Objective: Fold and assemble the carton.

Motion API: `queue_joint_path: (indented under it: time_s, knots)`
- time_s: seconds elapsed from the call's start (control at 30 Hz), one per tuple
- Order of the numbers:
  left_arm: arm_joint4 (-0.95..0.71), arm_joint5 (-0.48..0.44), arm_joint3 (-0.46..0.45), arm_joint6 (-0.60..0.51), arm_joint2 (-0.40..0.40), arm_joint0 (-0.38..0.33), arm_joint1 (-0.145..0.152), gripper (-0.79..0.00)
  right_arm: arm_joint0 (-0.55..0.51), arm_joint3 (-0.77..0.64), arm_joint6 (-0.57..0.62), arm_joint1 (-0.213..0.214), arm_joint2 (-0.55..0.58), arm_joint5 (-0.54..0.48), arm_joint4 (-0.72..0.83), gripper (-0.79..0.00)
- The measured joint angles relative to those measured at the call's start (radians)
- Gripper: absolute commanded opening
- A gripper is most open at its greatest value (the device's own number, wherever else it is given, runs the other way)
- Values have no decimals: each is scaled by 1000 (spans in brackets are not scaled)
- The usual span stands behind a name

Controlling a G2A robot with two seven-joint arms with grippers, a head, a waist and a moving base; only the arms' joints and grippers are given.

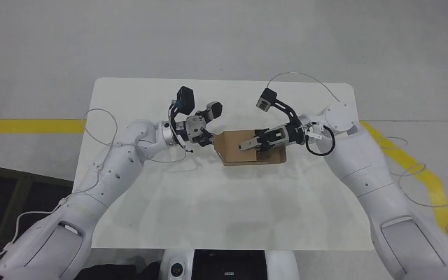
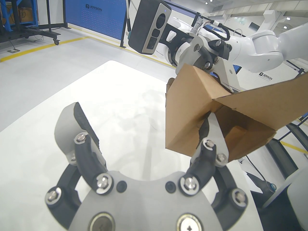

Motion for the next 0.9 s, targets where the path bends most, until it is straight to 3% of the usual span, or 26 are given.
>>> queue_joint_path:
  time_s: [0.67, 0.9]
  knots:
    - [26, -1, 14, -8, -29, 8, -19, 0, 5, 5, 0, 1, -9, -5, 10, -785]
    - [16, -1, 32, -3, -68, 22, -12, 0, 12, 39, -7, 7, 24, -19, 1, -785]
